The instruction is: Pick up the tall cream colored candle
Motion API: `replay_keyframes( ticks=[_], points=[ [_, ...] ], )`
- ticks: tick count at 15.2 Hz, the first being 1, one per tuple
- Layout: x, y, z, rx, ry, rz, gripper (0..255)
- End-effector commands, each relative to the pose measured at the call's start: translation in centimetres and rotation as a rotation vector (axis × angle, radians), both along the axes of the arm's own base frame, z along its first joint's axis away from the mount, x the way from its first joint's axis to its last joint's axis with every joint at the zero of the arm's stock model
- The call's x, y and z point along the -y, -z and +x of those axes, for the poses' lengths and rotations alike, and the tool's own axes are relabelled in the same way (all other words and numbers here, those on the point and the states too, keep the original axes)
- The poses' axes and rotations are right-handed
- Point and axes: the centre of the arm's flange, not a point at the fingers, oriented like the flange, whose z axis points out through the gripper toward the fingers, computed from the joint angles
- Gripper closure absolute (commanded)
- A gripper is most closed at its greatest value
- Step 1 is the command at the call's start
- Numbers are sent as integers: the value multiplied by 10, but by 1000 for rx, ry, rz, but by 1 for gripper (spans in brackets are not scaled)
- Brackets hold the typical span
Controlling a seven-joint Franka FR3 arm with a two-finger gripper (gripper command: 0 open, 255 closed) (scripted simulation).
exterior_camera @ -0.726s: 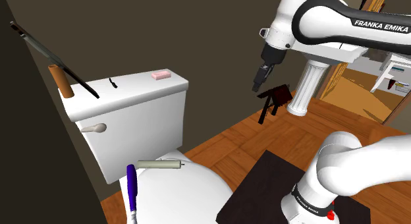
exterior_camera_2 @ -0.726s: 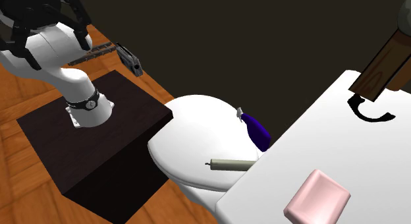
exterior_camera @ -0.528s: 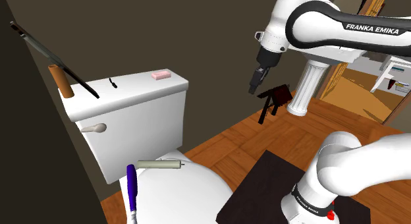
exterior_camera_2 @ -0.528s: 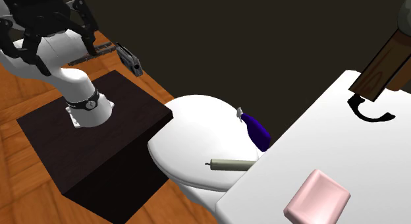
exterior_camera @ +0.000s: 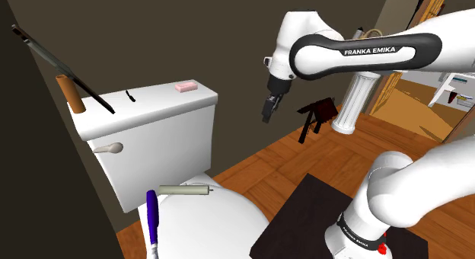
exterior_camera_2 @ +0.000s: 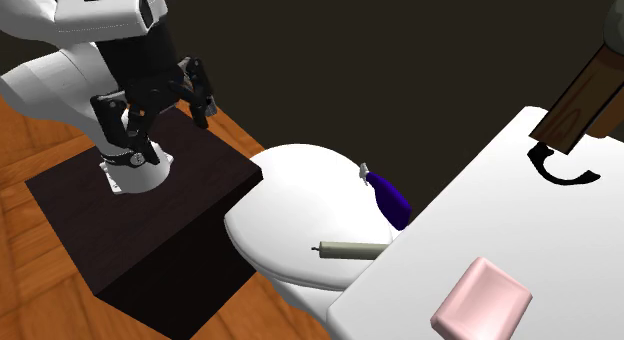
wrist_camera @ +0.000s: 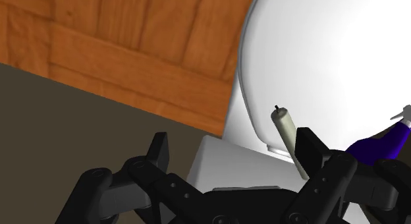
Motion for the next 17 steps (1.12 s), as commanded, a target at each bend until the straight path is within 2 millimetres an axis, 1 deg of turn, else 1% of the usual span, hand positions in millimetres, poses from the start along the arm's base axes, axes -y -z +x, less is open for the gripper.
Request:
replay_keyframes(
  ticks=[1,9,17],
  points=[
    [-11,19,18,-10,-21,-4,0],
    [-55,95,82,-52,-103,-19,0],
    [-103,175,138,-95,-185,-33,0]
  ],
)
